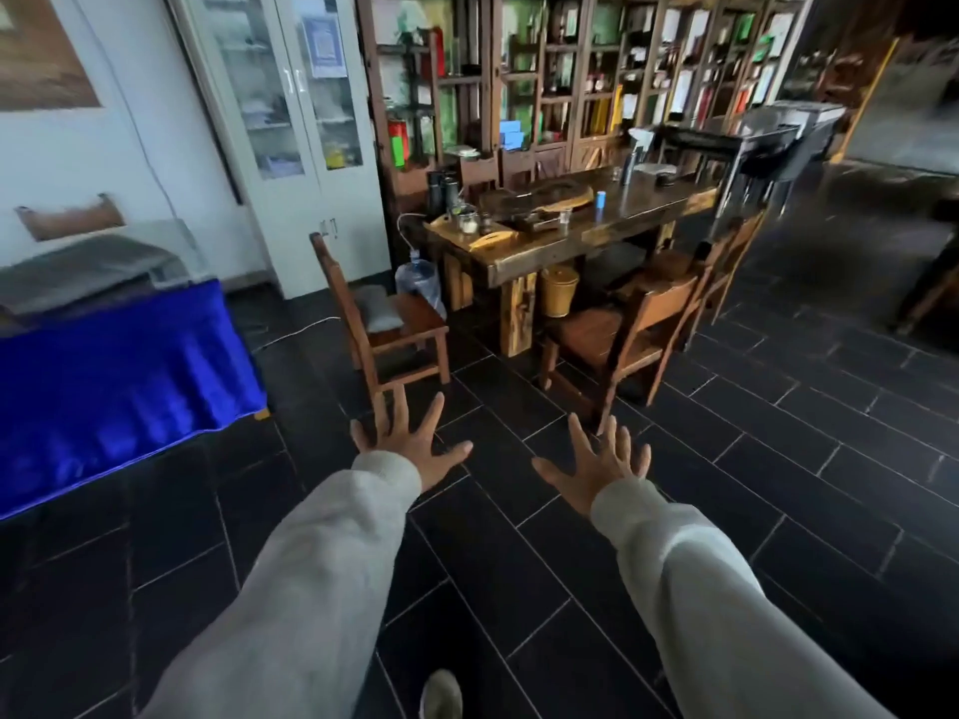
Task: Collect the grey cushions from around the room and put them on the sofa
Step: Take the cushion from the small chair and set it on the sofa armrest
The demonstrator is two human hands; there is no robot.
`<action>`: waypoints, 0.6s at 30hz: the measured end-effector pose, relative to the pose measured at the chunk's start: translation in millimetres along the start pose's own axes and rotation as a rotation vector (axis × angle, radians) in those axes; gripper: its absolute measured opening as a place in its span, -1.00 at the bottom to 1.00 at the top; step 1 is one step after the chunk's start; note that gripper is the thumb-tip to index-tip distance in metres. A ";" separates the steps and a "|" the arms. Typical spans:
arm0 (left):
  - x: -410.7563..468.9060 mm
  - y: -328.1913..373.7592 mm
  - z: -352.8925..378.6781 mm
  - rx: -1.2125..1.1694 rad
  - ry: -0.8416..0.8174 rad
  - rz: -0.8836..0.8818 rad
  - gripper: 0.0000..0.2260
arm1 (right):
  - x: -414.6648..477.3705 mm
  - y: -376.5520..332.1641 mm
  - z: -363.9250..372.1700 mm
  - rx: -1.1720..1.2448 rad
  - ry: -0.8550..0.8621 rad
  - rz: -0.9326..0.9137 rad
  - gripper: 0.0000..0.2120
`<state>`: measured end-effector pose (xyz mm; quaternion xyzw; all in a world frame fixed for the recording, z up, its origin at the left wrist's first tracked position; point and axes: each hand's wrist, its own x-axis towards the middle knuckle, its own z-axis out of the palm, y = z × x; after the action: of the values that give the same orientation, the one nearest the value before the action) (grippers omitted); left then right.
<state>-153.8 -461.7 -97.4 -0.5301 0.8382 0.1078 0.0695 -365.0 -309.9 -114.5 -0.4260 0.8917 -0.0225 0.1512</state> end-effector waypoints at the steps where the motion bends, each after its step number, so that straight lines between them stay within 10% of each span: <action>1: 17.5 -7.4 -0.1 -0.001 -0.008 -0.024 -0.20 | 18.0 -10.7 -0.3 -0.005 -0.009 -0.023 -0.08; 18: 375.8 -44.0 -54.0 -0.110 -0.145 -0.100 -0.16 | 377.9 -139.0 -70.3 0.044 -0.191 0.015 -0.11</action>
<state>-275.1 -822.0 -136.6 -0.5653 0.7961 0.1881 0.1061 -504.1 -694.3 -118.7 -0.4163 0.8756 -0.0002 0.2452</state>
